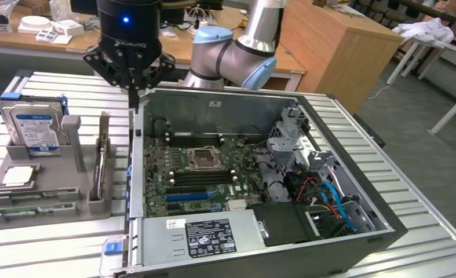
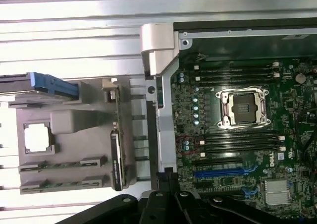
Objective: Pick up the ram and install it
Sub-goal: 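Reach for the ram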
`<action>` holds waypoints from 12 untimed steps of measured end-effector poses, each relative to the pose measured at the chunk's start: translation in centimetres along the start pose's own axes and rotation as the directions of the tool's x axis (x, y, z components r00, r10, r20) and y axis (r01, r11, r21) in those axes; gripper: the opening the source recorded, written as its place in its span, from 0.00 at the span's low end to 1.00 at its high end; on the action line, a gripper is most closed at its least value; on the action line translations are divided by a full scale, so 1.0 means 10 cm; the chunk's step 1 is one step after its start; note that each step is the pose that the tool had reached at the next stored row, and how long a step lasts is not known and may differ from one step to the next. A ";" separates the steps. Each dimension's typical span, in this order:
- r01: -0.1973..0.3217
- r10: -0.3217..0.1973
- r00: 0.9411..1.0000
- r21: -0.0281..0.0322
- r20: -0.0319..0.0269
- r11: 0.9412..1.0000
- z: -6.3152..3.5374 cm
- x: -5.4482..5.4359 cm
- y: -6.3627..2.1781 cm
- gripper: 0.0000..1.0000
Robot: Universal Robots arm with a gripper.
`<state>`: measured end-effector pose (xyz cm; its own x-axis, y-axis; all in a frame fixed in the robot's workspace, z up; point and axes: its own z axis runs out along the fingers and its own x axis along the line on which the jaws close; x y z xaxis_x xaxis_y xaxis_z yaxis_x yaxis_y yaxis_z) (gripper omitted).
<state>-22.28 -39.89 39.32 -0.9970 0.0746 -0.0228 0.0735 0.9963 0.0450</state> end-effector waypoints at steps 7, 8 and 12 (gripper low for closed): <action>0.000 0.000 1.000 0.000 0.000 1.000 -0.004 0.15 -0.011 0.11; 0.000 0.000 1.000 0.000 0.000 1.000 -0.004 0.17 -0.013 0.11; 0.000 0.000 1.000 0.000 0.000 1.000 -0.007 0.26 -0.019 0.11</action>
<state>-24.89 -39.89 39.32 -0.9970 0.0746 -0.0223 0.0735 0.9963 0.0450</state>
